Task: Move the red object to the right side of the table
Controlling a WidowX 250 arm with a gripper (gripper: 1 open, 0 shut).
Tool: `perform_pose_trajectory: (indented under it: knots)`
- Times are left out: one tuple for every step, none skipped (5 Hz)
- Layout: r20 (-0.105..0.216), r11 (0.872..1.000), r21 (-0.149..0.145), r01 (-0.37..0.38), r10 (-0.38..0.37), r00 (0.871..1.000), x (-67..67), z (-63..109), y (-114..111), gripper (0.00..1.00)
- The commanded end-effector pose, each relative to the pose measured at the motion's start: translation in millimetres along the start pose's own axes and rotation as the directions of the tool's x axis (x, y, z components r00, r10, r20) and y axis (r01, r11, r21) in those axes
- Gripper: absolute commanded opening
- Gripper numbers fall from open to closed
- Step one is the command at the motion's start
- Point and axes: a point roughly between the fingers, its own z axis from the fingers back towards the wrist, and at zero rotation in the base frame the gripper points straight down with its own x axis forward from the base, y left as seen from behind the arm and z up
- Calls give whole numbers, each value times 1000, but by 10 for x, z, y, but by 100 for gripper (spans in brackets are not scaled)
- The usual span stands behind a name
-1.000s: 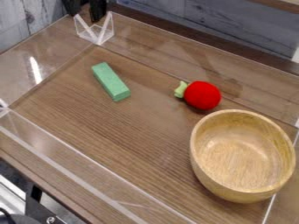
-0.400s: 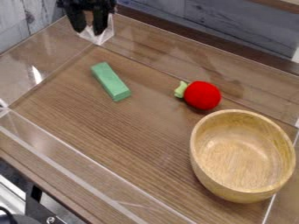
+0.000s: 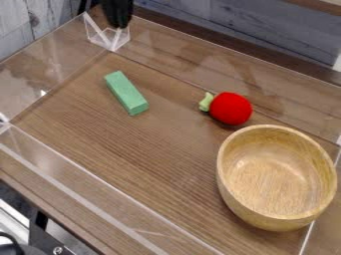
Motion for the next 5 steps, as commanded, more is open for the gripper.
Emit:
perform_pose_trajectory:
  knots:
    - [38,999,-21,-49,50,998,-112,266,-335,0]
    - [1,996,-31,-85,85,996,-178,198,-621,100]
    - [-22,971,-59,-230,229,973,-168,108,-703,100]
    - [-43,927,-71,-367,365,930,-210,43,-692,100]
    - [-65,857,-87,-508,504,861,-168,26,-678,100]
